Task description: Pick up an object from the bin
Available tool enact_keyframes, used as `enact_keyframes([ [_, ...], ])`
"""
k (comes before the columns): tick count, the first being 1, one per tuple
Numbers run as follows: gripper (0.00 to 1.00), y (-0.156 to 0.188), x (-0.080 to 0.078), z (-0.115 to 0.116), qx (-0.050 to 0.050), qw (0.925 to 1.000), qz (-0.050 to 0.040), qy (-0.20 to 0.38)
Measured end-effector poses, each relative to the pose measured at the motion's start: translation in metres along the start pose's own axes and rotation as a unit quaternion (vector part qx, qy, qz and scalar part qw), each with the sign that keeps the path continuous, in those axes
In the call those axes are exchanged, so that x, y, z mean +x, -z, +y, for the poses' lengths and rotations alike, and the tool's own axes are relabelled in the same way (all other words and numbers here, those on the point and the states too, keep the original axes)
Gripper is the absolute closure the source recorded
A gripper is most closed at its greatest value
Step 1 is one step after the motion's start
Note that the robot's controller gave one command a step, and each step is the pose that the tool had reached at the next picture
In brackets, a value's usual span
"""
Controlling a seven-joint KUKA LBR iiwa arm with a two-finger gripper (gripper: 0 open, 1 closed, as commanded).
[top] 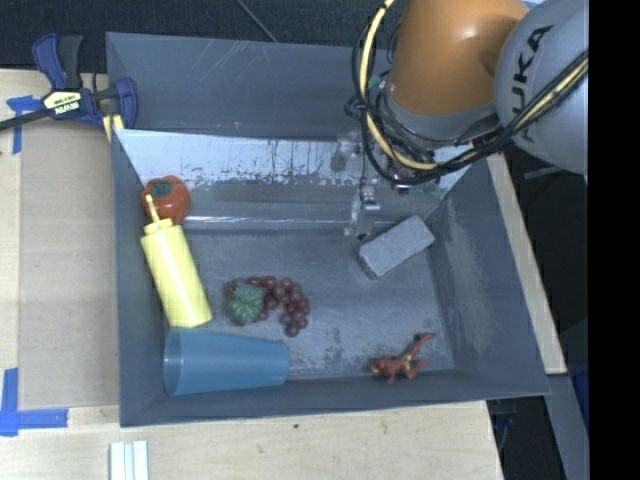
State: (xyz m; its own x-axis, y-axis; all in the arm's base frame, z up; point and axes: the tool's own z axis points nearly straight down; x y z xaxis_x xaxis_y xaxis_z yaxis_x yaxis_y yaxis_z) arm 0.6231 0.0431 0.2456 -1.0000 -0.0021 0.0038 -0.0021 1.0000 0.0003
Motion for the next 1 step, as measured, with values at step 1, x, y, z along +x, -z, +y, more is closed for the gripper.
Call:
enact_keyframes([
  [1,0.0,0.0047,-0.0015,-0.0003,0.0,1.0,-0.0042,-0.001],
])
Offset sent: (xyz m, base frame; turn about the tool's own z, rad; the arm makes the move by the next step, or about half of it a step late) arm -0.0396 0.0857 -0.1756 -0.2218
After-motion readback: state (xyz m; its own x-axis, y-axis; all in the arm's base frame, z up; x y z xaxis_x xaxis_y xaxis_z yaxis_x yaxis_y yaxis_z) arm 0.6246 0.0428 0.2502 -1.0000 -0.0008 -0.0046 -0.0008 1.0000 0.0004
